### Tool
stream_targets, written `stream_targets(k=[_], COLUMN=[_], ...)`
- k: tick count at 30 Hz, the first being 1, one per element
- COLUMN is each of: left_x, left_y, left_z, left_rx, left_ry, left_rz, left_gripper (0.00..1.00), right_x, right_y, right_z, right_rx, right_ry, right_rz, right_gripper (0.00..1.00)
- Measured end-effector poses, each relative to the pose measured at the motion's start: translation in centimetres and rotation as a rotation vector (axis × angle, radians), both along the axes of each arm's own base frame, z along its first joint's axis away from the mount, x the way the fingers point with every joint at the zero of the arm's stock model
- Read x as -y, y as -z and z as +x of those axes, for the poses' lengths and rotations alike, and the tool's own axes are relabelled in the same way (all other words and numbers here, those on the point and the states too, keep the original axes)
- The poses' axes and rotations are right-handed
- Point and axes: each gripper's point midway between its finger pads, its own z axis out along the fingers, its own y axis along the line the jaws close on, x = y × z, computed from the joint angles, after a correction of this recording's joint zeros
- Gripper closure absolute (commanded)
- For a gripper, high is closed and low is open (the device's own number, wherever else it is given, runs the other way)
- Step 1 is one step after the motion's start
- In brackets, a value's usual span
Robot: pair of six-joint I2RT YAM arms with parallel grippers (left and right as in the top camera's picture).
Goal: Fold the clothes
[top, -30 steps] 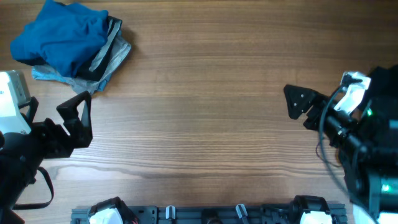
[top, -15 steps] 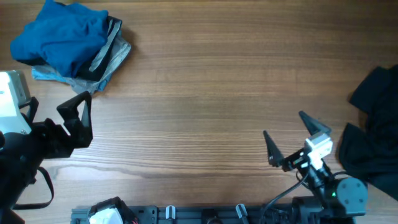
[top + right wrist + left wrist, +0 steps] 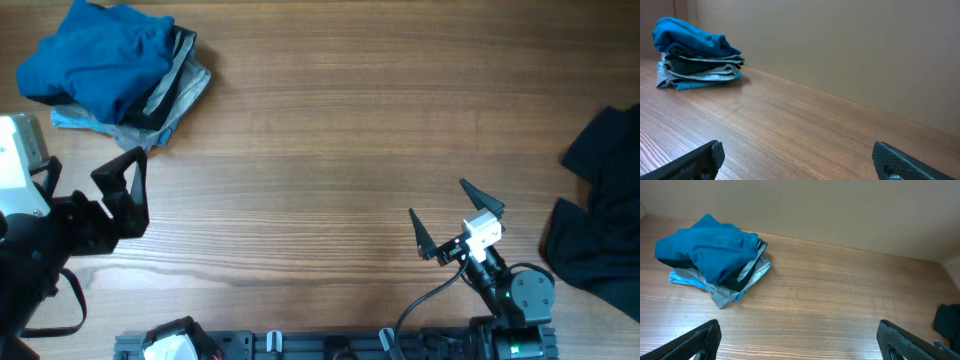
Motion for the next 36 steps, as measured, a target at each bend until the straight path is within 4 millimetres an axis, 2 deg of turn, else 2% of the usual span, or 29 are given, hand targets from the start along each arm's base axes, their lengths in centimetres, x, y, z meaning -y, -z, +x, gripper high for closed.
stream_targets(k=[21, 23, 26, 28, 31, 33, 34, 35, 36], left_x=[0.4, 0.4, 0.1, -0.2, -1.1, -1.5, -1.6, -1.7, -1.6], left_y=[0.0, -0.5, -2.8, -3.0, -1.0, 1.7, 2.2, 2.6, 4.0], left_z=[0.0, 0.3, 2.0, 2.7, 3.3, 3.5, 3.5, 3.9, 3.9], left_rx=[0.001, 0.026, 0.169, 0.22, 0.25, 0.265, 0.267, 0.343, 0.35], left_ry=[0.021, 0.025, 0.023, -0.003, -0.079, -0.115, -0.118, -0.114, -0.115], left_rz=[0.001, 0.009, 0.027, 0.001, -0.062, -0.094, -0.102, -0.09, -0.095], left_gripper=[0.0, 0.0, 0.0, 0.0, 0.0, 0.0, 0.0, 0.0, 0.0], right_x=[0.0, 0.0, 0.0, 0.0, 0.0, 0.0, 0.0, 0.1, 0.1], right_y=[0.0, 0.0, 0.0, 0.0, 0.0, 0.0, 0.0, 0.0, 0.0], right_z=[0.0, 0.0, 0.0, 0.0, 0.0, 0.0, 0.0, 0.0, 0.0], right_rx=[0.001, 0.002, 0.001, 0.001, 0.002, 0.001, 0.001, 0.002, 0.001], right_ry=[0.0, 0.0, 0.0, 0.0, 0.001, 0.002, 0.003, 0.004, 0.004], right_rz=[-0.003, -0.004, -0.004, -0.003, -0.004, -0.003, -0.004, -0.004, -0.004], right_gripper=[0.0, 0.0, 0.0, 0.0, 0.0, 0.0, 0.0, 0.0, 0.0])
